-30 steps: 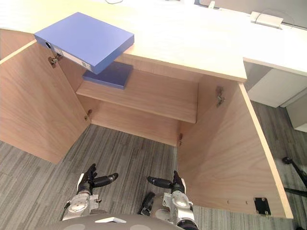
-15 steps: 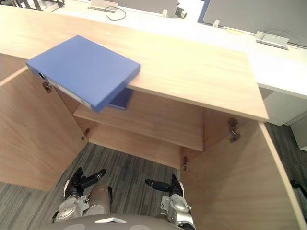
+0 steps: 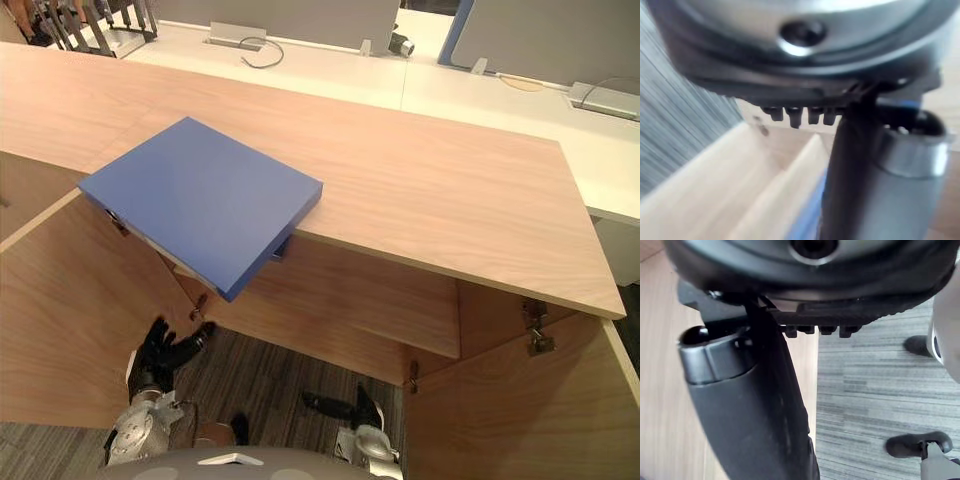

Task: Walk over to the cabinet, pick up the folder, carry it to the office cabinet, place the folder inside the office cabinet, then close the office cabinet door

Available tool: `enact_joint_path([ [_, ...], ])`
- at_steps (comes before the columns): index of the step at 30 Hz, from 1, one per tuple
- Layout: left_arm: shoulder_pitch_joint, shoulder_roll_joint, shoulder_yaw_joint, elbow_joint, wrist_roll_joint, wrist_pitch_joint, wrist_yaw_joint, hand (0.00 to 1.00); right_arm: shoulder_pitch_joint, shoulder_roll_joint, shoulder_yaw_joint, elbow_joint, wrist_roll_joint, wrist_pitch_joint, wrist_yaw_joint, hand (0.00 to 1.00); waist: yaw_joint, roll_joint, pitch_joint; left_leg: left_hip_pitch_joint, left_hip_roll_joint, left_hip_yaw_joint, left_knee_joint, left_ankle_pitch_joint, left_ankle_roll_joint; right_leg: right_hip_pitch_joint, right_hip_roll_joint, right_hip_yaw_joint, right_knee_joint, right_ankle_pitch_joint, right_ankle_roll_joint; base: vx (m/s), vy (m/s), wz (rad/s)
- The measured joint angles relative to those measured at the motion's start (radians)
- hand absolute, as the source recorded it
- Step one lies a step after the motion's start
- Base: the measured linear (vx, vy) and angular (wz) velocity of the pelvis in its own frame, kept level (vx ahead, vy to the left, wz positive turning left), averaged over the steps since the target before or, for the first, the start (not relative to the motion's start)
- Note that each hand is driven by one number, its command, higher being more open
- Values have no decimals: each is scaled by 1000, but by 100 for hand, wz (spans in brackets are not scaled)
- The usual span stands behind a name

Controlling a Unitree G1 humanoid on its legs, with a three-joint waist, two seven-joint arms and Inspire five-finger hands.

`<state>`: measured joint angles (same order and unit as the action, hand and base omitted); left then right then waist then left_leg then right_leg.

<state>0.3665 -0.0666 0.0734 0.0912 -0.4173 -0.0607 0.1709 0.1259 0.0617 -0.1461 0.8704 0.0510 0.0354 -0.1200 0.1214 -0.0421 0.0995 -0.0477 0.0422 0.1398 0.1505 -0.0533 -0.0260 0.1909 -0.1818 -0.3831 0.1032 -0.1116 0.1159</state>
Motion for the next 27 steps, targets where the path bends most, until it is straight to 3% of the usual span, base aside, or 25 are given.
enact_joint_path([
  [3, 0, -7, -38, -145, -137, -28, 3, 100, 10, -9, 2, 20, 0, -4, 4, 100, 12, -13, -12, 17, -3, 0, -25, 7, -1, -2, -1, 0, 0, 4, -4, -56, 9, -2],
  [8, 6, -8, -45, -352, -156, -69, 62, 100, 10, -7, -2, 34, 0, -4, 3, 100, 14, -29, -22, 31, -18, -14, -90, 29, 1, -3, -8, -26, 0, 10, -3, -49, 12, 7],
  [12, 19, -13, 6, -443, -1, -100, 160, 100, 11, -4, -3, 37, 1, -8, -2, 100, 15, -30, -24, 51, -26, -35, -142, 57, 3, 1, -8, -44, 1, 13, -5, -35, 0, 13],
  [20, 28, -21, 99, -509, 254, -111, 498, 100, 19, 2, -12, 68, 54, -25, -62, 100, 39, -50, -40, 54, -33, -98, -204, 105, -3, 1, 1, -105, 0, 12, -5, 14, -23, 23],
  [27, 18, -18, 106, -624, 459, -98, 614, 100, 24, 2, -48, 110, 54, -25, -81, 100, 39, -61, -55, 53, -34, -102, -187, 95, -1, 9, 1, -105, -1, 13, -5, 7, -3, 1],
])
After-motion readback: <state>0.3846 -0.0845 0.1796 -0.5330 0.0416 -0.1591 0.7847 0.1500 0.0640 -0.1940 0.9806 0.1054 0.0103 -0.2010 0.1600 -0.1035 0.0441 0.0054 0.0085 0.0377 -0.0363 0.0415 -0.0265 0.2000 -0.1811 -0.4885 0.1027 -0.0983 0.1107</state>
